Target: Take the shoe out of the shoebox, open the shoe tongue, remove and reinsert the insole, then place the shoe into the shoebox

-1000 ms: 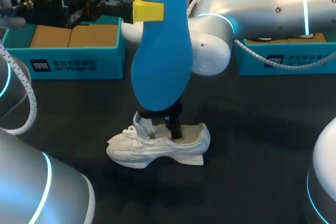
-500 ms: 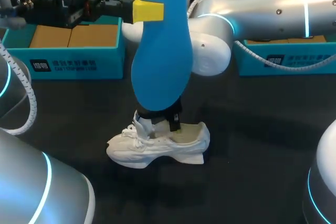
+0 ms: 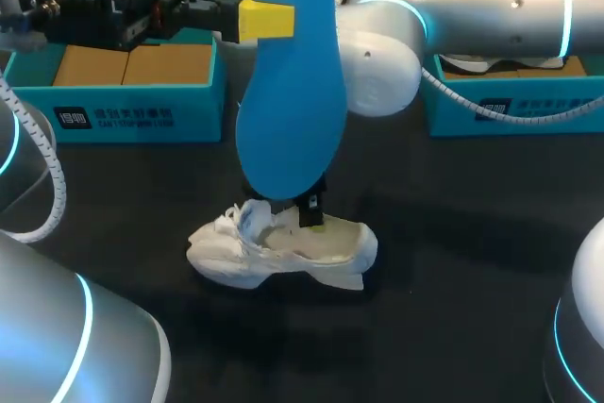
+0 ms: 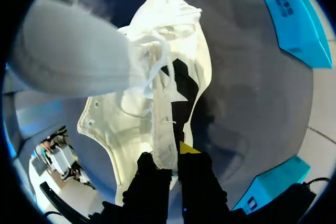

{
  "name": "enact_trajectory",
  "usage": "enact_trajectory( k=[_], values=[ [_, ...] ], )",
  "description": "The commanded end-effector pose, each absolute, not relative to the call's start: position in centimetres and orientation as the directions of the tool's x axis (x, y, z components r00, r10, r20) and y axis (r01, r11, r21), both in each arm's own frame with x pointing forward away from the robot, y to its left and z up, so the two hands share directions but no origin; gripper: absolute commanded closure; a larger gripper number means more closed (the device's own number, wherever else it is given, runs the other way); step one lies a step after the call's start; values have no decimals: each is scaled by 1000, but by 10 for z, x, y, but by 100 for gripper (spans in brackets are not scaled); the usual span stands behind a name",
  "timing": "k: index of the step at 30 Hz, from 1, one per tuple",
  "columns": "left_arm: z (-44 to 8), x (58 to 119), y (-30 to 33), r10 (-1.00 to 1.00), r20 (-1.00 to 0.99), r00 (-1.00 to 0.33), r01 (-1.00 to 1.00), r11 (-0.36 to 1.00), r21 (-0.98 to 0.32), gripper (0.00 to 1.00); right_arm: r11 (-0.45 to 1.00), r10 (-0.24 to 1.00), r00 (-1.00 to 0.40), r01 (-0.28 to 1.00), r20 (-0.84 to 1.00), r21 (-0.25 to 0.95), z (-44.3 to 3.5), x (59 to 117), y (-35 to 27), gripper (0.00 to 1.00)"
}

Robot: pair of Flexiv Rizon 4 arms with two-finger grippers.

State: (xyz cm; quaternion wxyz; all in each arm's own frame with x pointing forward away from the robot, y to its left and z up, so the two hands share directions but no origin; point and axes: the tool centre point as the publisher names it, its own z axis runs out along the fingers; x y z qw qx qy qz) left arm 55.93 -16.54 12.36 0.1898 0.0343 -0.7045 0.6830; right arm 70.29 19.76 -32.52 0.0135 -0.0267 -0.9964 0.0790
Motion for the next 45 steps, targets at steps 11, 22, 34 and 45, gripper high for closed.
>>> enact_trajectory(
  k=[11, 22, 34, 45],
  values=[
    [124, 560, -167, 211, 314, -926, -307, 67, -949, 100, 837, 546, -836, 542, 48, -79, -297, 672, 193, 100],
    [124, 560, -167, 211, 314, -926, -307, 67, -949, 100, 603, 797, -601, 796, 57, -38, -296, 664, 208, 100],
    [124, 560, -167, 211, 314, -926, -307, 67, -949, 100, 536, 841, -529, 844, 117, -37, -324, 651, 214, 100],
    [124, 560, -167, 211, 314, -926, -307, 67, -949, 100, 422, 896, -416, 907, 155, -6, -335, 632, 199, 100]
  ],
)
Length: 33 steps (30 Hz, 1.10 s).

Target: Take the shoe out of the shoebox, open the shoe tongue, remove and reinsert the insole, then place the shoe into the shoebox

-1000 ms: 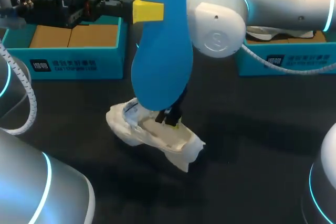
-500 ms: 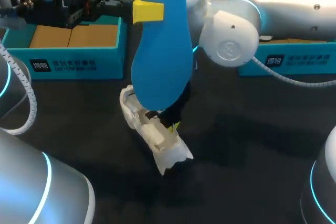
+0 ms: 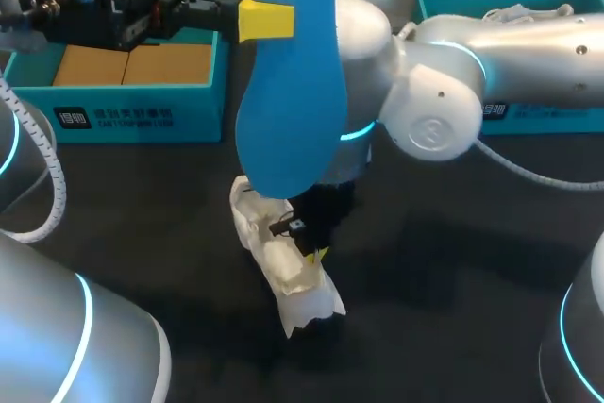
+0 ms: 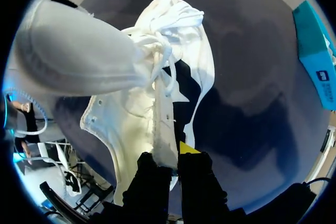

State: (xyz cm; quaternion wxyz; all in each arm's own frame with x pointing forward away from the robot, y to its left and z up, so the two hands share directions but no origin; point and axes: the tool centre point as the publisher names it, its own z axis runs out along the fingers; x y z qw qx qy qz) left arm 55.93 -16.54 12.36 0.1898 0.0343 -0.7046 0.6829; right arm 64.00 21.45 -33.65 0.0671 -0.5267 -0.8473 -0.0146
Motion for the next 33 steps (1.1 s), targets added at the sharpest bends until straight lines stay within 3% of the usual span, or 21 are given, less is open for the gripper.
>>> enact_trajectory(
  k=[1, 15, 33],
  values=[
    [124, 560, -167, 211, 314, -926, -307, 67, -949, 100, 406, 902, -402, 914, 156, 2, -335, 632, 196, 100],
    [124, 560, -167, 211, 314, -926, -307, 67, -949, 100, 337, 921, -333, 941, 204, 16, -347, 646, 168, 100],
    [124, 560, -167, 211, 314, -926, -307, 67, -949, 100, 349, 891, -338, 937, 304, 16, -385, 657, 161, 100]
  ],
)
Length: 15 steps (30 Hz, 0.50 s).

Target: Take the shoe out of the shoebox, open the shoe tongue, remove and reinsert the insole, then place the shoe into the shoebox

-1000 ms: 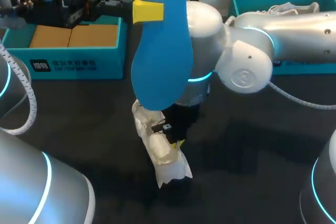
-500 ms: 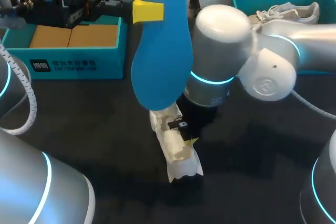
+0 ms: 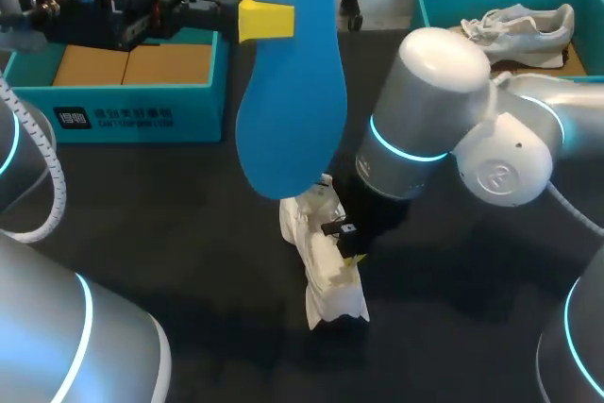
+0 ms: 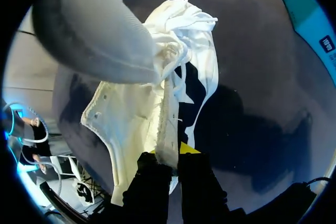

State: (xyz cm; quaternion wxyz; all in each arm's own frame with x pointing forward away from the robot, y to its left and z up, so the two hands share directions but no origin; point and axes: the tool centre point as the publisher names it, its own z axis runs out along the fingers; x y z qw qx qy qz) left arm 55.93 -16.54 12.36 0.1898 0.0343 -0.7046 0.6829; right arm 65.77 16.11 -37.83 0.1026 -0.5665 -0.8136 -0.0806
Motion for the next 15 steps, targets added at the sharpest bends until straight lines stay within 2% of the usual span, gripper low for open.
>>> enact_trajectory(
  k=[1, 3, 4, 5, 6, 7, 10, 15],
  values=[
    [124, 560, -167, 211, 314, -926, -307, 67, -949, 100, 350, 890, -338, 937, 305, 17, -384, 658, 163, 100],
    [124, 560, -167, 211, 314, -926, -307, 67, -949, 100, 350, 889, -338, 937, 307, 19, -381, 657, 163, 100],
    [124, 560, -167, 211, 314, -926, -307, 67, -949, 100, 348, 891, -337, 937, 305, 20, -379, 656, 162, 96],
    [124, 560, -167, 211, 314, -926, -307, 67, -949, 100, 347, 891, -336, 938, 304, 20, -375, 655, 161, 64],
    [124, 560, -167, 211, 314, -926, -307, 67, -949, 100, 346, 892, -337, 938, 301, 23, -372, 655, 161, 17],
    [124, 560, -167, 211, 314, -926, -307, 67, -949, 100, 347, 892, -339, 938, 298, 28, -369, 655, 160, 0],
    [124, 560, -167, 211, 314, -926, -307, 67, -949, 100, 357, 882, -360, 932, 304, 66, -358, 655, 160, 0],
    [124, 560, -167, 211, 314, -926, -307, 67, -949, 100, 375, 845, -424, 904, 325, 204, -328, 657, 153, 0]
  ],
)
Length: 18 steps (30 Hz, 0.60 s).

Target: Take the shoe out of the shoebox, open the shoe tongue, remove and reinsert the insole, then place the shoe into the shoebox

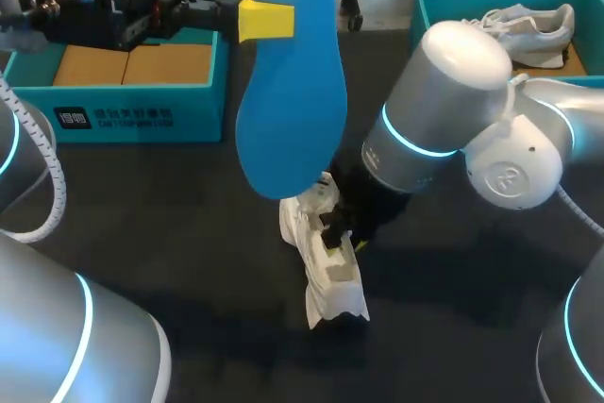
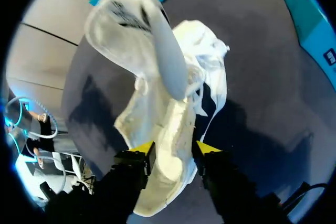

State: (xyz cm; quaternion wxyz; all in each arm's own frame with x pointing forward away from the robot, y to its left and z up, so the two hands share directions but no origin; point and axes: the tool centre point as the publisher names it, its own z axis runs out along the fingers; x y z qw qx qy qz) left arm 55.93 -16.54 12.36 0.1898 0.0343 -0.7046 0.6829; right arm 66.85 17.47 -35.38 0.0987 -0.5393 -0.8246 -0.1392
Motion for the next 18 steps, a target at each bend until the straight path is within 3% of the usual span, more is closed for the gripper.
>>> enact_trajectory(
  k=[1, 4, 18],
  values=[
    [124, 560, -167, 211, 314, -926, -307, 67, -949, 100, 381, 841, -432, 901, 325, 209, -321, 658, 151, 0],
    [124, 560, -167, 211, 314, -926, -307, 67, -949, 100, 439, 811, -484, 875, 330, 204, -298, 659, 139, 0],
    [124, 560, -167, 211, 314, -926, -307, 67, -949, 100, 415, 797, -462, 887, 389, 203, -313, 663, 148, 0]
  ],
)
